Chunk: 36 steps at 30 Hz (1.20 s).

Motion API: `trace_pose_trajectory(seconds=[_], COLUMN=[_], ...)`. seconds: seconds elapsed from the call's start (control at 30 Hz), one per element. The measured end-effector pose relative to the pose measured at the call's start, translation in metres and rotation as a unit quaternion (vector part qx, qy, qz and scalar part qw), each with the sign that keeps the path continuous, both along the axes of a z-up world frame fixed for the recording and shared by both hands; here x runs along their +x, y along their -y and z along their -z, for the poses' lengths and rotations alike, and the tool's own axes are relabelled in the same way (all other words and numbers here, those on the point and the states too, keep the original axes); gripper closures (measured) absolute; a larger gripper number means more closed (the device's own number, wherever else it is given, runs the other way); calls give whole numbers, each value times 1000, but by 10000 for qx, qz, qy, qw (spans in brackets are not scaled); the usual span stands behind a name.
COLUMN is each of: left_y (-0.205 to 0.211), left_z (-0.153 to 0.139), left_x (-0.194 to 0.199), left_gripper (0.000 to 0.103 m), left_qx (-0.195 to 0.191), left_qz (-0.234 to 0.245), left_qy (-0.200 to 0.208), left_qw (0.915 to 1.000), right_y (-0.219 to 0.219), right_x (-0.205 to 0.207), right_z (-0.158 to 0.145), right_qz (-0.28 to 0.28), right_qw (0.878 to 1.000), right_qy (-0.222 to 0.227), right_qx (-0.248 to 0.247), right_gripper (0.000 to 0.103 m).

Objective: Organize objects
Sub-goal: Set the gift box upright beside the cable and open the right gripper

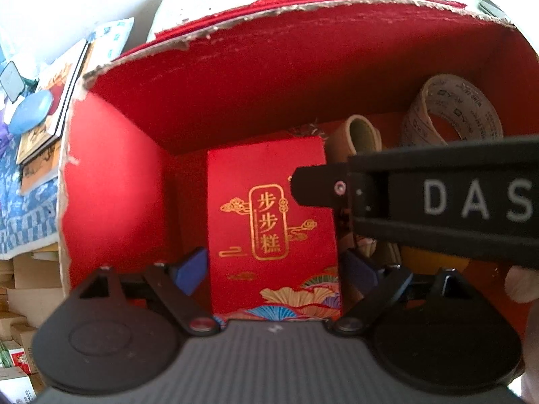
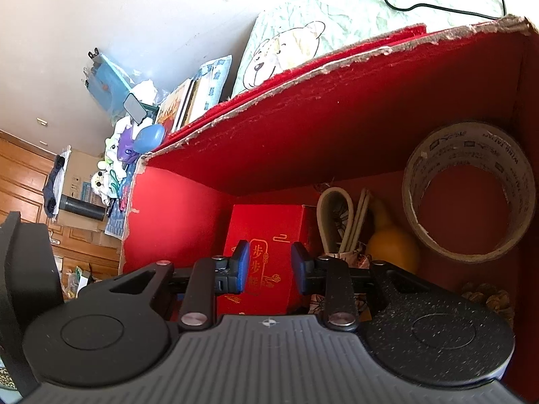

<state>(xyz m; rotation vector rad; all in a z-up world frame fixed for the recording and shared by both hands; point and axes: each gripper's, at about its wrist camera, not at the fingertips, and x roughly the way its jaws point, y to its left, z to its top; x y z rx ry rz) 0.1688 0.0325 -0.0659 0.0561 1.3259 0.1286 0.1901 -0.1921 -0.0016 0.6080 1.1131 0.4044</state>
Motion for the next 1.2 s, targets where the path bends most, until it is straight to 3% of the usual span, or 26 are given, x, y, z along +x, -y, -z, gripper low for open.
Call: trace_pose_trajectory(seconds=[0.83,1.2], left_y=[-10,5], left_z=[-11,-10], left_x=[-18,-13], left_gripper=[16,14], left_qx=[260,395], left_qz=[-10,80], left_qy=[331,450], left_qw=[9991,9982], right_y=[-4,-3], right_x=[2,1], right_z=[2,0], right_qz=[-4,46], right_qw=[9997,9992], right_qy=[-154,-125], right_qx=[-202,-384], right_gripper=[73,73])
